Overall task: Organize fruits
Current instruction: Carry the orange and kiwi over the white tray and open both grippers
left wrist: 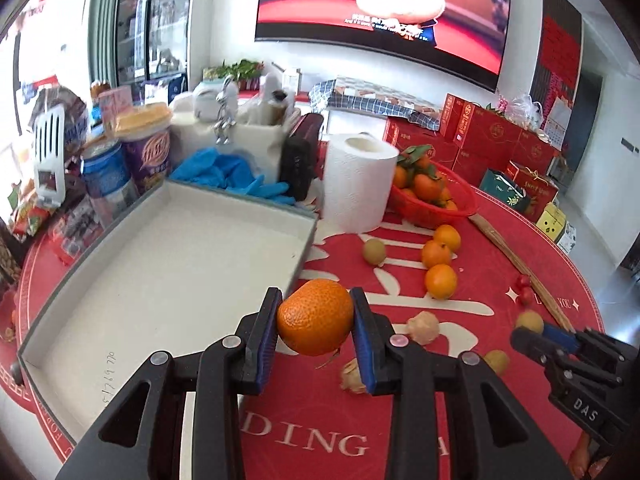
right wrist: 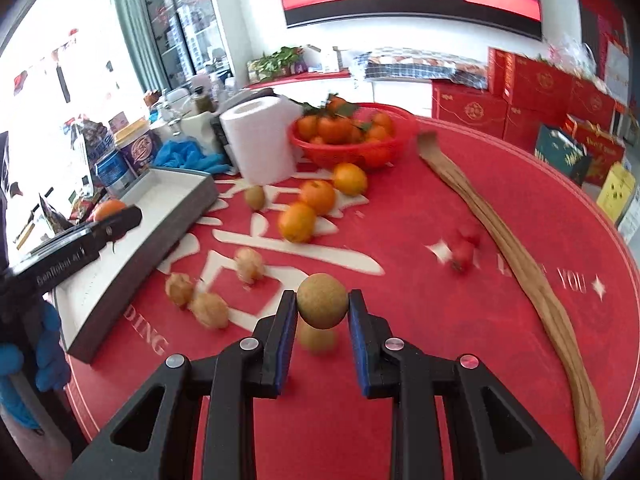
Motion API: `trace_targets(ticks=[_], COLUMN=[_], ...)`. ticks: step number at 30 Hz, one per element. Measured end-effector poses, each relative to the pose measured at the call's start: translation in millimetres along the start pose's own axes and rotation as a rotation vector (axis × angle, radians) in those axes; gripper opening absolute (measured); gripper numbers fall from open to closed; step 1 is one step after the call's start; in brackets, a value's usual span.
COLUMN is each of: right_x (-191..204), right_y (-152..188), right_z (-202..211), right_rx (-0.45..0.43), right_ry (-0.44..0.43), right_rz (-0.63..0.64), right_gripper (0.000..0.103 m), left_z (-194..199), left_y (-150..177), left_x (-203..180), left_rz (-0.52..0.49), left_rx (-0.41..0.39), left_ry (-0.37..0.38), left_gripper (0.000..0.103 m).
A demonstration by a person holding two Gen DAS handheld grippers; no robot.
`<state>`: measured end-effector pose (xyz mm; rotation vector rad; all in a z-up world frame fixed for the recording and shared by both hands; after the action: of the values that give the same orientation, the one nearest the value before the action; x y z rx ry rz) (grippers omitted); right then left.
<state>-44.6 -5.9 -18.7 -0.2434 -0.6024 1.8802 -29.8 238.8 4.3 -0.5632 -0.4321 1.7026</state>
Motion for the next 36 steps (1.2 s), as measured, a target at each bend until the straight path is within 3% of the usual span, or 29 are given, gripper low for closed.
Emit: trace_targets(ticks=[7,14,19,24,32,35,36], right_x=[81,147,183,209,222,222,223], right_y=[-33,-55,-60,-56,-54,-57,-58], right_z=[-34,-60,-77,-95,-110,-110,-110], right_rx=[0.055,0.100,0.137,0.175,0.206,0.202,0.202], right_ry=[-0.061,-0.128,-0.181,-0.190,-0.174,-0.168,-0.168], right_rz=[0.093,0.170,0.200,0.249,0.291,0.306,0.311], right_gripper=[0.027,0.027,0.027,0.027,0.027,0.027,0.027], left_z=[3,-9,-17,-27,-25,-22,-19], left_y=[0,16,24,36,38,36,35], left_x=[72,121,138,146,150,151,152], left_rz=[0.105,0.187,0.213,0.239,0.251,0.260,0.262], left_rx=[-0.022,0.049,0.093,0.146,0.133,0.116,0.105], left_ry=[-0.103,-0.128,-0.161,-0.147,-0.167,-0.171,-0.176], left_gripper=[0.037,0.037,0.037,0.037,0.037,0.046,0.058])
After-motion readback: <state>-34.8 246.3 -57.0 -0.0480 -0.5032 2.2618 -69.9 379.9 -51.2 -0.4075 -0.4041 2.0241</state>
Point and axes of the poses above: each gripper's, at about its wrist camera, not at the fingertips, and z roughly against the way its jaws point, x to its left, y to its underside, the point moved 10 cm from there along -z, roughly the way its jaws point, and after that the axes turned 13 degrees about x, right-handed, at the moved point
